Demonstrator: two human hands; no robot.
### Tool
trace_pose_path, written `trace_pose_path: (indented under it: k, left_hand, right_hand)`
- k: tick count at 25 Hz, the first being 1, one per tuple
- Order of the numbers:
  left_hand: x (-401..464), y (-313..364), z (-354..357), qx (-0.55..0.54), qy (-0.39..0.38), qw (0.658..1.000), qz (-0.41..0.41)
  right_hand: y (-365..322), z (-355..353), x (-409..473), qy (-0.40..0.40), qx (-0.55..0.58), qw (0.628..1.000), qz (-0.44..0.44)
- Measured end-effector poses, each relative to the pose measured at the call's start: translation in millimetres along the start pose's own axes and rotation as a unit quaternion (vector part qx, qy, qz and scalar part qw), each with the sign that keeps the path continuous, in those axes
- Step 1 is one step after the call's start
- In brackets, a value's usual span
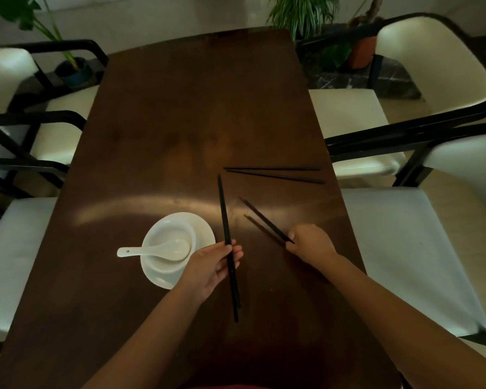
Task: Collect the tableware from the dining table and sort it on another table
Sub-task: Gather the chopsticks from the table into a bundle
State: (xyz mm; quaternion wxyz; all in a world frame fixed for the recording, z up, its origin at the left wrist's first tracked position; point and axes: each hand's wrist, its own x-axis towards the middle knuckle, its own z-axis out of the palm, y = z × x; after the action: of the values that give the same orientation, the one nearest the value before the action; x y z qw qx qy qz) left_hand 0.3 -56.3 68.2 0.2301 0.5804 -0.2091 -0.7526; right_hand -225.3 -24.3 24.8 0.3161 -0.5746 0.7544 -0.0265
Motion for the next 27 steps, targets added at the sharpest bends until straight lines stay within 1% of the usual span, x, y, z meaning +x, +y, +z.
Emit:
trace_pose_path:
  k: [1,2,3,4,5,6,8,10,12,15,17,18,20,21,22,23,25,27]
  left_hand:
    - [-1,0,1,0.000,-0.002,1.000,0.002]
    - [-1,-1,2,0.000,-0.005,1.000,0.005]
    - [-1,-2,5,0.003,-0.009,1.000,0.008]
    - [-2,-3,7,0.008,-0.015,1.000,0.010]
    - [-3,-4,10,0.018,-0.024,0.999,0.012]
    - [-4,-5,13,0.033,-0.037,0.999,0.015]
    - [-5,-9,18,0.069,-0.060,0.996,0.023]
    - [-7,-10,21,0.088,-0.068,0.993,0.035]
    - [-9,-10,21,0.113,-0.079,0.989,0.057]
    - [-9,-11,20,0.143,-0.079,0.984,0.075]
    - [-8,-12,20,0.137,-0.072,0.985,0.072]
    - [-8,-13,19,0.128,-0.074,0.987,0.065]
    - [-8,-12,16,0.100,-0.079,0.991,0.041]
    - [-7,-11,13,0.077,-0.079,0.993,0.028]
    - [-8,-10,11,0.051,-0.079,0.995,0.018]
    - [-8,-8,9,0.027,-0.077,0.997,0.013]
    - [-7,-3,6,-0.002,-0.067,0.998,0.015]
    - [-4,3,5,-0.012,-0.055,0.998,0.022]
  right_hand:
    - [-6,-5,-3,-0.011,0.125,0.992,0.030]
    - [-16,-10,-9,-0.026,0.260,0.964,0.053]
    - [-28,-15,-15,-0.037,0.371,0.926,0.058]
    - [-39,-17,-21,-0.045,0.437,0.897,0.051]
    - [-50,-16,-25,-0.050,0.463,0.884,0.044]
    - [-60,-14,-28,-0.051,0.469,0.881,0.043]
    - [-74,-6,-31,-0.030,0.457,0.887,0.063]
    - [-79,-2,-29,0.011,0.436,0.896,0.085]
    - [-81,0,-29,0.034,0.412,0.906,0.088]
    - [-84,-2,-28,0.034,0.385,0.919,0.073]
    - [-85,-4,-24,0.021,0.358,0.932,0.056]
    - [-84,-5,-22,0.004,0.356,0.933,0.048]
    - [-78,-8,-15,-0.031,0.383,0.923,0.031]
    - [-73,-10,-8,-0.028,0.394,0.919,0.023]
    - [-65,-14,0,-0.001,0.385,0.923,0.019]
    - [-55,-18,12,0.046,0.350,0.936,0.018]
    - [-32,-29,43,0.135,0.247,0.959,0.031]
    - [-15,-39,77,0.170,0.149,0.974,0.033]
